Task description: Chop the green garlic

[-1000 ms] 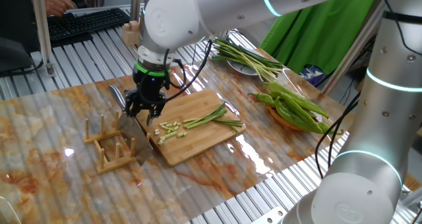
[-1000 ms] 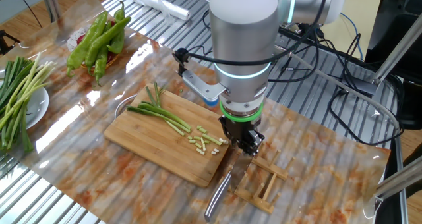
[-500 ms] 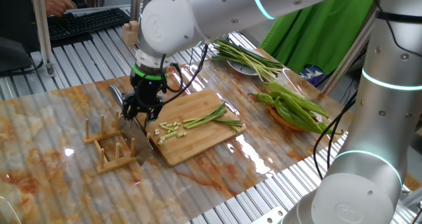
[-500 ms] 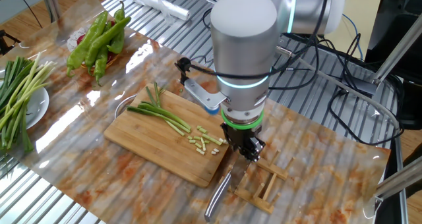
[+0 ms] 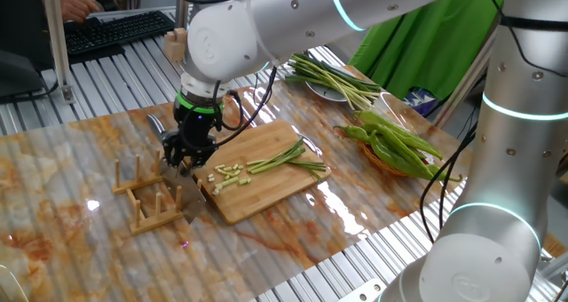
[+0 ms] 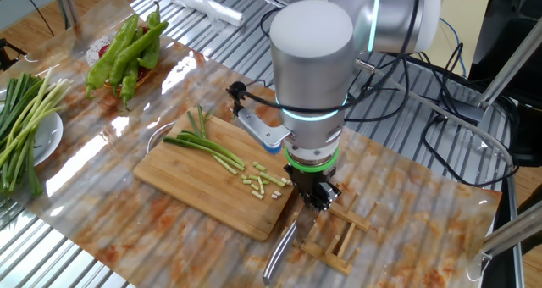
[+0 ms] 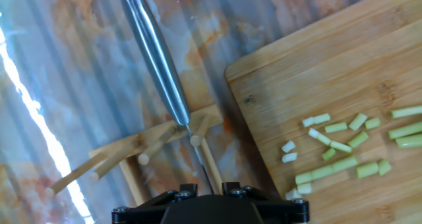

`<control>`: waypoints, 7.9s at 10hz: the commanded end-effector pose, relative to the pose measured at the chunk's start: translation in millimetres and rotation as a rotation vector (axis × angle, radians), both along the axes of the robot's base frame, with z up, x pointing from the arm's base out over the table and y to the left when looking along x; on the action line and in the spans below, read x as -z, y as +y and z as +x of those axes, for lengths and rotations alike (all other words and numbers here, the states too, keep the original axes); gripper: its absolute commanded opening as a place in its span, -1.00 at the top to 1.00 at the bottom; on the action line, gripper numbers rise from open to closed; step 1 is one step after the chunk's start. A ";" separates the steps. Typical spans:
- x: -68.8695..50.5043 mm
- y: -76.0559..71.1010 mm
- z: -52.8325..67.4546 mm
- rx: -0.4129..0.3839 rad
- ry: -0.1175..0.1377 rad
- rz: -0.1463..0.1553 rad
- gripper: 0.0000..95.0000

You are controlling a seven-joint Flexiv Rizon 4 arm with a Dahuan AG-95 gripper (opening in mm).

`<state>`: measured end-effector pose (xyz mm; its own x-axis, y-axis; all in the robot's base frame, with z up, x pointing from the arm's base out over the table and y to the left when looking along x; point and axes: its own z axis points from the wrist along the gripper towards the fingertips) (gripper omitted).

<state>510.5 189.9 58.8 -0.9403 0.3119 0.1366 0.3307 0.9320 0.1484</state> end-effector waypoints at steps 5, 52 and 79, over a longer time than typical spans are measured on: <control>9.4 2.9 0.2 -0.002 -0.005 -0.002 0.60; -32.8 30.6 3.1 -0.032 -0.039 -0.022 1.00; -68.7 -147.6 44.4 -0.303 -0.064 -0.144 1.00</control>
<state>554.5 41.5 127.0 -0.9986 0.0325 0.0412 0.0332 0.9993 0.0151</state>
